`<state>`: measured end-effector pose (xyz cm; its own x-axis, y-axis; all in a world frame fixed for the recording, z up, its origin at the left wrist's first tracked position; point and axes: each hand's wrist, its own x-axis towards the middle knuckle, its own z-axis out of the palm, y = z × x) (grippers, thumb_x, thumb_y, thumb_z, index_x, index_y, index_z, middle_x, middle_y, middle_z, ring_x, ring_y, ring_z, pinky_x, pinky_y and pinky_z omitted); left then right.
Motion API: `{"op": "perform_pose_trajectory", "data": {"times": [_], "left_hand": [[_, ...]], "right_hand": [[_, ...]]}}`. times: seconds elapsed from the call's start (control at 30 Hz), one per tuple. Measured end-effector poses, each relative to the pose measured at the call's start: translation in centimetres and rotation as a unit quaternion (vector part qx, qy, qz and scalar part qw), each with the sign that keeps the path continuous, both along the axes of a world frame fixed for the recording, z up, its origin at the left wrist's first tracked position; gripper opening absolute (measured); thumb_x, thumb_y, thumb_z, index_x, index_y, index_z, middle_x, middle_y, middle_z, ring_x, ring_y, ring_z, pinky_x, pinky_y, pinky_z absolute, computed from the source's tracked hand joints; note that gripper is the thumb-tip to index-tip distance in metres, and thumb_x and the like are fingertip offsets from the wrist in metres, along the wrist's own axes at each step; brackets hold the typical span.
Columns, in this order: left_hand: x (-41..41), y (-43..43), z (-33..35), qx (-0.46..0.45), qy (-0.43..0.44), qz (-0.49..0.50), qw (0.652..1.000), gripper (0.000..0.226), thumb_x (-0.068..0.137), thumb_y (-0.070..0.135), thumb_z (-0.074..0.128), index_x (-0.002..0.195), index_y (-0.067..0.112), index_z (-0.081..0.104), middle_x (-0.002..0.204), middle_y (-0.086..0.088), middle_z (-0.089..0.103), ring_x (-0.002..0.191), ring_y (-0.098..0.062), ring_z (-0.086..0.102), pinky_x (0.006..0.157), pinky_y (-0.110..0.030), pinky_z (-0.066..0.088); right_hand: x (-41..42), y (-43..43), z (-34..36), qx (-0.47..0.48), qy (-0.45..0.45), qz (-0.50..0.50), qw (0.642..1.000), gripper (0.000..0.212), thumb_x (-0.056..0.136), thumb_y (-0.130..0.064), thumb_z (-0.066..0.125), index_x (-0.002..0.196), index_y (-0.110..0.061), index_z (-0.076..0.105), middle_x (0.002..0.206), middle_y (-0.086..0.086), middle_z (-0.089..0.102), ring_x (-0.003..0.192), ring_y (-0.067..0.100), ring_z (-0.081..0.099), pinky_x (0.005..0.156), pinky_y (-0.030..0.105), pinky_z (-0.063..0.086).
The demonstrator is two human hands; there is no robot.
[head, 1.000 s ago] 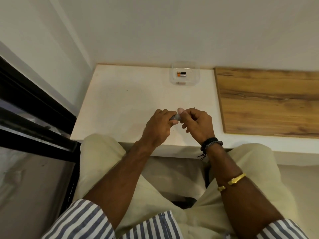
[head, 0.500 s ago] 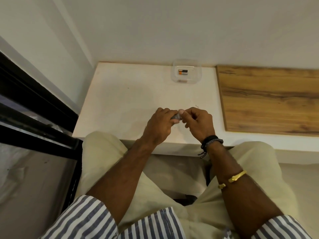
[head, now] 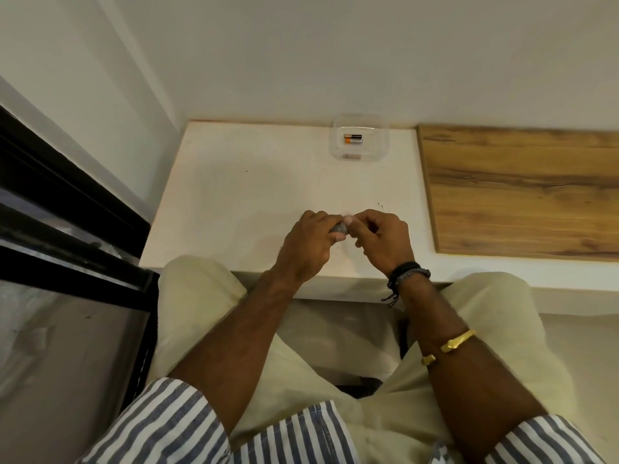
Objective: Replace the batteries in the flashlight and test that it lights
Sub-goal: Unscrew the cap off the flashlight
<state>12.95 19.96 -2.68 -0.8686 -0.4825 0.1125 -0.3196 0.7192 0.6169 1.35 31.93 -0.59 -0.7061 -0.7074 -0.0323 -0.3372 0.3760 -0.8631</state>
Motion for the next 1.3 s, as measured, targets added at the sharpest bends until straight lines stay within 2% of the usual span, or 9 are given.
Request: {"op": "perform_pose_trajectory", "data": {"times": [0.1,0.2,0.4,0.57,0.67,0.87,1.03,1.13,1.3], "left_hand": [[0.02,-0.06,-0.04,0.003,0.003,0.008,1.0,0.031,0.1,0.023,0.056,0.127,0.01,0.063,0.113,-0.008,0.07,0.1,-0.023,0.055,0.084,-0.038,0.051],[0.05,-0.03,0.02,0.005,-0.005,0.017,1.0,0.032,0.1,0.022,0.057,0.129,0.01,0.062,0.113,-0.009,0.069,0.1,-0.024,0.055,0.084,-0.04,0.052],[0.17,0.06,0.22,0.003,0.001,0.001,1.0,0.031,0.1,0.022,0.055,0.128,0.01,0.062,0.115,-0.008,0.069,0.102,-0.023,0.054,0.084,-0.038,0.051],[0.23,-0.05,0.31,0.006,0.001,0.004,1.0,0.03,0.101,0.021,0.056,0.127,0.01,0.062,0.115,-0.009,0.069,0.102,-0.025,0.054,0.084,-0.039,0.05],[0.2,-0.12,0.27,0.002,-0.008,0.01,1.0,0.032,0.1,0.02,0.057,0.129,0.008,0.062,0.116,-0.011,0.069,0.102,-0.026,0.055,0.084,-0.039,0.05],[0.13,0.07,0.34,0.008,-0.007,0.003,1.0,0.032,0.1,0.021,0.057,0.13,0.01,0.061,0.114,-0.009,0.069,0.102,-0.024,0.054,0.083,-0.04,0.051],[0.23,0.05,0.23,0.012,-0.01,0.002,1.0,0.03,0.1,0.022,0.056,0.127,0.01,0.063,0.114,-0.008,0.069,0.101,-0.024,0.053,0.083,-0.037,0.047],[0.28,-0.04,0.4,0.004,-0.017,0.005,1.0,0.032,0.1,0.021,0.056,0.13,0.009,0.061,0.115,-0.009,0.068,0.102,-0.025,0.053,0.084,-0.039,0.049],[0.35,0.06,0.57,0.002,-0.01,-0.002,1.0,0.03,0.1,0.019,0.056,0.128,0.011,0.062,0.112,-0.007,0.068,0.103,-0.024,0.053,0.083,-0.038,0.049]], "right_hand": [[-0.38,0.18,-0.17,-0.023,0.031,0.036,0.999,0.013,0.095,-0.019,0.07,0.107,-0.018,0.076,0.094,-0.008,0.073,0.085,0.004,0.066,0.076,0.023,0.053],[-0.42,0.29,0.1,-0.034,0.011,0.067,0.997,0.038,0.086,0.001,0.07,0.117,-0.022,0.073,0.112,-0.008,0.071,0.102,0.005,0.065,0.082,0.025,0.057],[0.1,-0.02,0.37,0.004,-0.017,-0.017,1.0,0.027,0.096,-0.043,0.066,0.102,-0.017,0.074,0.085,-0.006,0.073,0.072,0.008,0.07,0.068,0.035,0.061],[-0.15,0.12,0.24,-0.014,0.01,0.024,1.0,0.014,0.095,-0.018,0.071,0.107,-0.016,0.076,0.094,-0.006,0.073,0.085,0.012,0.069,0.078,0.034,0.06],[-0.31,0.23,0.38,-0.017,0.013,0.061,0.998,0.037,0.086,0.004,0.069,0.114,-0.019,0.074,0.109,-0.007,0.072,0.097,0.007,0.064,0.08,0.029,0.058],[0.01,0.05,0.36,0.015,-0.022,-0.025,0.999,0.033,0.096,-0.046,0.066,0.102,-0.015,0.075,0.09,0.0,0.075,0.077,0.014,0.072,0.068,0.033,0.058],[-0.29,0.3,0.11,0.0,0.004,0.017,1.0,0.014,0.094,-0.022,0.072,0.105,-0.014,0.076,0.092,-0.003,0.074,0.083,0.016,0.071,0.078,0.037,0.062],[-0.51,0.38,0.1,-0.013,0.005,0.058,0.998,0.03,0.087,-0.005,0.075,0.114,-0.018,0.074,0.109,-0.005,0.072,0.1,0.015,0.069,0.082,0.031,0.06],[-0.27,0.1,0.06,0.009,-0.029,-0.003,1.0,0.027,0.091,-0.044,0.072,0.113,-0.027,0.07,0.096,-0.011,0.072,0.078,0.007,0.071,0.071,0.031,0.062]]}}
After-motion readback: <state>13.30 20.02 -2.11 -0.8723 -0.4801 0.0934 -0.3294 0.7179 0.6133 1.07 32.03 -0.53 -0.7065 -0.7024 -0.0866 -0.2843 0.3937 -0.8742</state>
